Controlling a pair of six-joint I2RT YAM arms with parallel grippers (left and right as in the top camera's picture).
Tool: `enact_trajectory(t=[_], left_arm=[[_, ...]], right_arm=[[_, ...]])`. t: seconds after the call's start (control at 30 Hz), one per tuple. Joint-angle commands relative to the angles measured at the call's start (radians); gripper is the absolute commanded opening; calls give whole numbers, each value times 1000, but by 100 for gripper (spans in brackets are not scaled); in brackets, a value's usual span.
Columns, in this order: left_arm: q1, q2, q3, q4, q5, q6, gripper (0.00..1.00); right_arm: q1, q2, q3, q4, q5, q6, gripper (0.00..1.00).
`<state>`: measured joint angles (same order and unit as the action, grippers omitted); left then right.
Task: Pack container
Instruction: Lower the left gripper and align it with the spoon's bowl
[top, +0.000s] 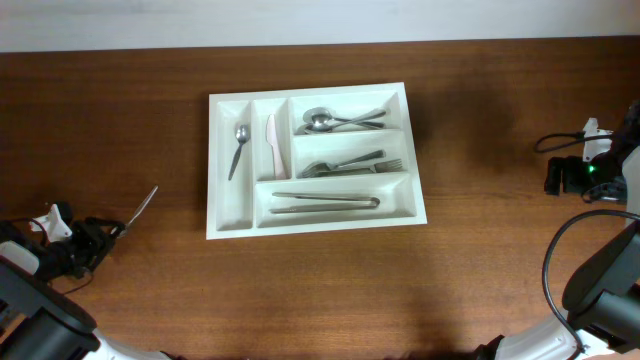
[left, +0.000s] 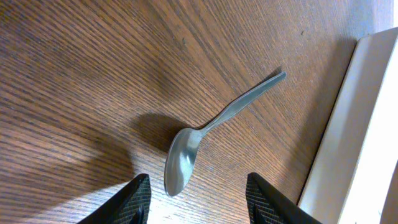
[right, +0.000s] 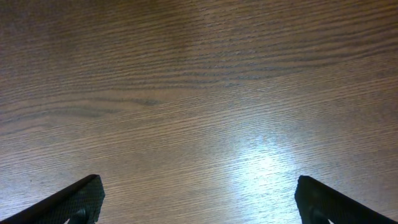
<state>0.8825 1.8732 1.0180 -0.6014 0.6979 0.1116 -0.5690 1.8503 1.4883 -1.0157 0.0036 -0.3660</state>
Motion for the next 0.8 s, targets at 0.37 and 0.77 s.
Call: enact_trajectory(t=[0.37,0.77], left_arm=[[2,13,-3,0,-2,9,51],[1,21,-3,19,6,9,52]], right_arm=[[-1,-11,1,3,8,7,99],[-1,-11,1,3,8,7,99]])
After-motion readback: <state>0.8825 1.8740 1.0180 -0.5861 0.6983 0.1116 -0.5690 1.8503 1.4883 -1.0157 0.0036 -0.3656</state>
